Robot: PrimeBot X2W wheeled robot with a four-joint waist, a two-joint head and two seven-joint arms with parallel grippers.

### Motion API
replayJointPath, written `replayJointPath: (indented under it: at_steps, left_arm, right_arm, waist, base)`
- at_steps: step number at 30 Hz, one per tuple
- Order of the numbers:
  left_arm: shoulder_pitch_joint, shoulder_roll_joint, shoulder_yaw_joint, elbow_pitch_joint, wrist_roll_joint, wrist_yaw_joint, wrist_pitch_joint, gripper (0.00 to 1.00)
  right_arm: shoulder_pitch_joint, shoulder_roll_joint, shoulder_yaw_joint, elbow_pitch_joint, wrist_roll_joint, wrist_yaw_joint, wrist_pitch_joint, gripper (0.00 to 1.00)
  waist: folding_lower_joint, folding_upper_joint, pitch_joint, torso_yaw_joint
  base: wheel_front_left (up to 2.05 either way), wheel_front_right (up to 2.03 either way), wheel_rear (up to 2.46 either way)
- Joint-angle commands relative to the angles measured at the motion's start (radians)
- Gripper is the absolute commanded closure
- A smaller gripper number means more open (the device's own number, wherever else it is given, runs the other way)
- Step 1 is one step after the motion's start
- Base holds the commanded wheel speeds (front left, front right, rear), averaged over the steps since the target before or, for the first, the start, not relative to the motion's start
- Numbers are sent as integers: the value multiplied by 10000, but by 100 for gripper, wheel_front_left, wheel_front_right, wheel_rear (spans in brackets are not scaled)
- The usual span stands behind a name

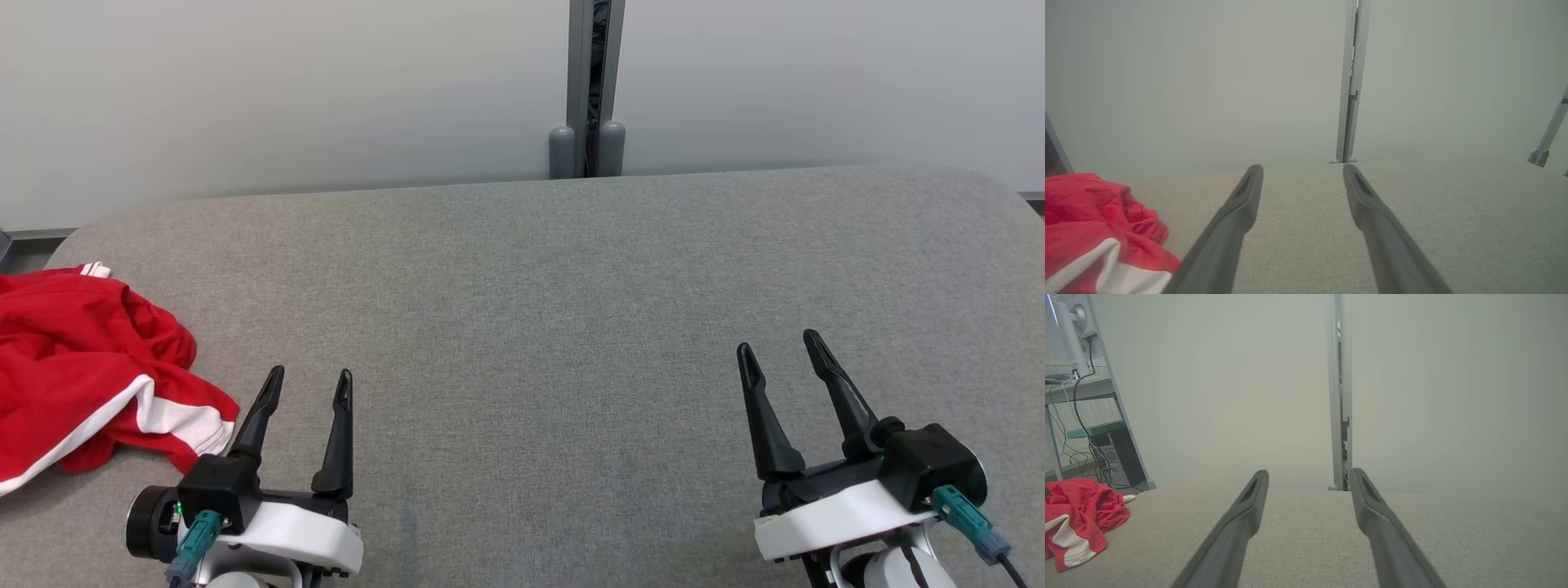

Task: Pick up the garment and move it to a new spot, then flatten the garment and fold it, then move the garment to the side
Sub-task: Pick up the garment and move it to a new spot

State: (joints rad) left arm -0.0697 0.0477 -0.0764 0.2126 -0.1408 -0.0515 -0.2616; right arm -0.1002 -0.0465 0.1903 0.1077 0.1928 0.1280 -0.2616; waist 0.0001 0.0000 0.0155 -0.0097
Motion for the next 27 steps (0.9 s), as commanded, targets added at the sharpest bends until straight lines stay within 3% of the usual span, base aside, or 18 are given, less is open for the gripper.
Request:
replayJointPath:
  at_steps: [1, 12, 27]
  left_arm:
    - [-56, 52, 35, -12, 70, -5, -42, 0]
    - [-82, 53, 4, -138, 118, 90, -42, 0]
    - [146, 49, -11, -459, -53, 284, -42, 0]
  right_arm:
    - [73, -76, -23, 8, 59, 50, -59, 0]
    - [144, -71, 50, 38, -35, 50, -59, 0]
    - [253, -70, 188, 55, -72, 40, -58, 0]
  waist:
    - [-1, 0, -7, 13]
    - [-1, 0, -40, 342]
    - [-1, 0, -50, 2017]
  base:
    - [0, 0, 0]
    - [0, 0, 0]
    - [0, 0, 0]
